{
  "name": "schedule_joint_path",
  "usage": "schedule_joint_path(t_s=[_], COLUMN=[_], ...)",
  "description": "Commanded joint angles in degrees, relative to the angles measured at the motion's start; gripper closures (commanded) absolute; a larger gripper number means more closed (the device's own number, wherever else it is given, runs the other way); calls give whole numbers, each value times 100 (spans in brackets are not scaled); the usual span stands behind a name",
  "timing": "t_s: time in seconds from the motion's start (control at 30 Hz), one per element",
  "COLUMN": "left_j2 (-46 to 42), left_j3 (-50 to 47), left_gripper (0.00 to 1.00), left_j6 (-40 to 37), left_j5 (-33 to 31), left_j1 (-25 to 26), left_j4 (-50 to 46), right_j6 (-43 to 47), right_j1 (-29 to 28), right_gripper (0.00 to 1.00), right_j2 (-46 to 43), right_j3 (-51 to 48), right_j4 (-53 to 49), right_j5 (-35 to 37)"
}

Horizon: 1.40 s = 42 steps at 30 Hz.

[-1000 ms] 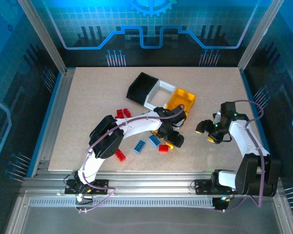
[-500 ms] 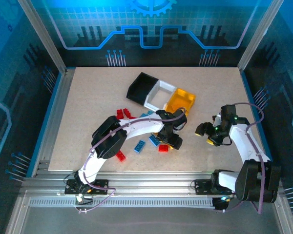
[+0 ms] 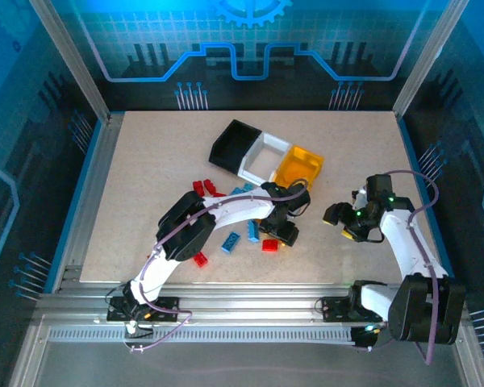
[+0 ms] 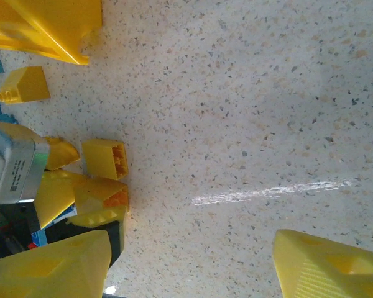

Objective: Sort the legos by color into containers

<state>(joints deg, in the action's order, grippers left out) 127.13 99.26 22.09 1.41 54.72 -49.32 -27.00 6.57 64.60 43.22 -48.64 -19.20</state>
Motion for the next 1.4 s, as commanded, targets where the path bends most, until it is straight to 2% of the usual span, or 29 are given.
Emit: schedule_joint_path(t_s=[0.0, 0.17, 0.37, 0.67, 0.97, 1.13, 1.23, 1.37], left_j2=[129, 107, -146, -855, -1874, -2309, -2239, -1609], left_j3=[151, 130, -63, -366, -814, -1116, -1032, -158], left_gripper=[38, 49, 57, 60, 60, 60, 61, 61], left_j6=[-71, -73, -64, 154, 557, 1212, 1622, 1674], left_j5=[-61, -64, -112, -133, 262, 738, 1094, 1373], left_j1=[36, 30, 29, -208, -853, -1637, -2013, -2035], left_j4=[-219, -192, -104, 33, 396, 1002, 1416, 1339], right_j6=[-76, -86, -99, -171, -539, -833, -909, -947], right_j1=[30, 20, -49, -221, -727, -1226, -1512, -1622], right_gripper=[30, 30, 30, 30, 30, 30, 30, 31], right_j2=[-121, -130, -158, -67, 230, 358, 479, 627], right_j3=[-112, -95, -97, -77, -165, -272, -313, -304], right_j4=[-173, -189, -216, -140, 259, 501, 572, 621], right_j5=[-151, -161, -156, -141, -103, -80, 7, -12])
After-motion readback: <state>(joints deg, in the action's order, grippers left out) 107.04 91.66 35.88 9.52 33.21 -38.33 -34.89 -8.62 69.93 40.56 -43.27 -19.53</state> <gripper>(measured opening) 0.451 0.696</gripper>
